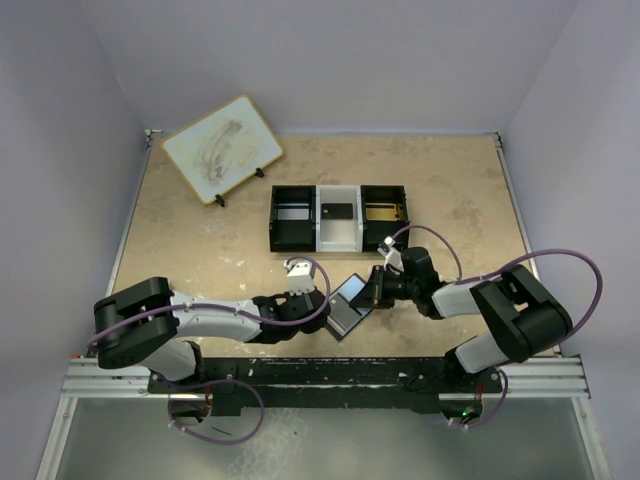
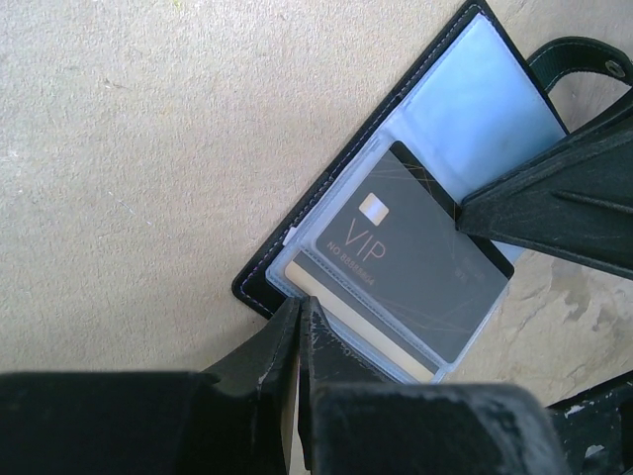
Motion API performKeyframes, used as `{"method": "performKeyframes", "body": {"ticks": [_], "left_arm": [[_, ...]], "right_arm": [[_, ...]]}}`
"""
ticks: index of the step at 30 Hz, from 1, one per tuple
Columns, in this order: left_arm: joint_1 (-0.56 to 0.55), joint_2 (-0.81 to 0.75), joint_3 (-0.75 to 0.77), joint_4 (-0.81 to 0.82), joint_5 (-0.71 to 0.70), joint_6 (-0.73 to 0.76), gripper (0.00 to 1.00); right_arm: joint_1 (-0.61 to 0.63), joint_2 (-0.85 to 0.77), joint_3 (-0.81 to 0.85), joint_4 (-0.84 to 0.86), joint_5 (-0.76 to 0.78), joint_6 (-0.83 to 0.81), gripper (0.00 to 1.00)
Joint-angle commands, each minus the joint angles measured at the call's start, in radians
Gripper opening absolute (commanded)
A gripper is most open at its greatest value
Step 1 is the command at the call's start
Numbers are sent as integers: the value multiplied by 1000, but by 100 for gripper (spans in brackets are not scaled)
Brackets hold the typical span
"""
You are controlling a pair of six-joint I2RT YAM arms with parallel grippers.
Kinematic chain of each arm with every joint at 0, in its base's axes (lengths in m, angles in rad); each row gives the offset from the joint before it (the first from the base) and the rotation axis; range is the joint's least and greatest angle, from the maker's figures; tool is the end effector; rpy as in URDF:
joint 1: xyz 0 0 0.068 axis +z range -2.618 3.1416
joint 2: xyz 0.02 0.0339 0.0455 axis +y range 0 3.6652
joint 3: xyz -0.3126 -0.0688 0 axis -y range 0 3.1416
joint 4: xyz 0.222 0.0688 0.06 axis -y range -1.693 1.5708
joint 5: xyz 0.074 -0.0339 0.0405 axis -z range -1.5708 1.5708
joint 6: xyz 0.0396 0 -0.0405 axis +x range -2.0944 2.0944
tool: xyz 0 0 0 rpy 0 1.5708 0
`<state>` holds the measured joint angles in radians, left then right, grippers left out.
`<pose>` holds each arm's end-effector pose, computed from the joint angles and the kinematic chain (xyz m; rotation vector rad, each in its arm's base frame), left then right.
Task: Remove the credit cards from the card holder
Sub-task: Remove the credit card from the card holder.
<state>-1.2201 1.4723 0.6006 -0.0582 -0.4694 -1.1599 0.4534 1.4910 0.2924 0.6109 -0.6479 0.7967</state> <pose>0.1004 -0.2224 0.2056 -0.1195 2.4323 -0.5323 0.1869 0.1177 0.1816 -0.0148 2.3754 1.3690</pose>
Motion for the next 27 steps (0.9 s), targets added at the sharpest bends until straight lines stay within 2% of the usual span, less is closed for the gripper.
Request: {"method": "performKeyframes", "body": {"ticks": [1,6,8,12,21,27], "left_arm": [[-6,44,-14,-102,2,17,0],[-5,48,-13,-107,-1,16,0],[-6,46,-13,-108,0,16,0],[-6,45,-13,-114,-5,16,0],[-6,41,-14,-120,-18,13,0],[-6,16,-10,-148,-52,15,0]], "right_arm": [[-22,8,-4,3,-17,-49,9],[-31,28,-12,48,-53,-37,5],[-34,29,-12,58,-62,-36,0],[-41,21,-9,49,-61,-41,0],[-53,-117,2,-146,108,-85,0],[-55,-154,-33,-168,144,-70,0]]}}
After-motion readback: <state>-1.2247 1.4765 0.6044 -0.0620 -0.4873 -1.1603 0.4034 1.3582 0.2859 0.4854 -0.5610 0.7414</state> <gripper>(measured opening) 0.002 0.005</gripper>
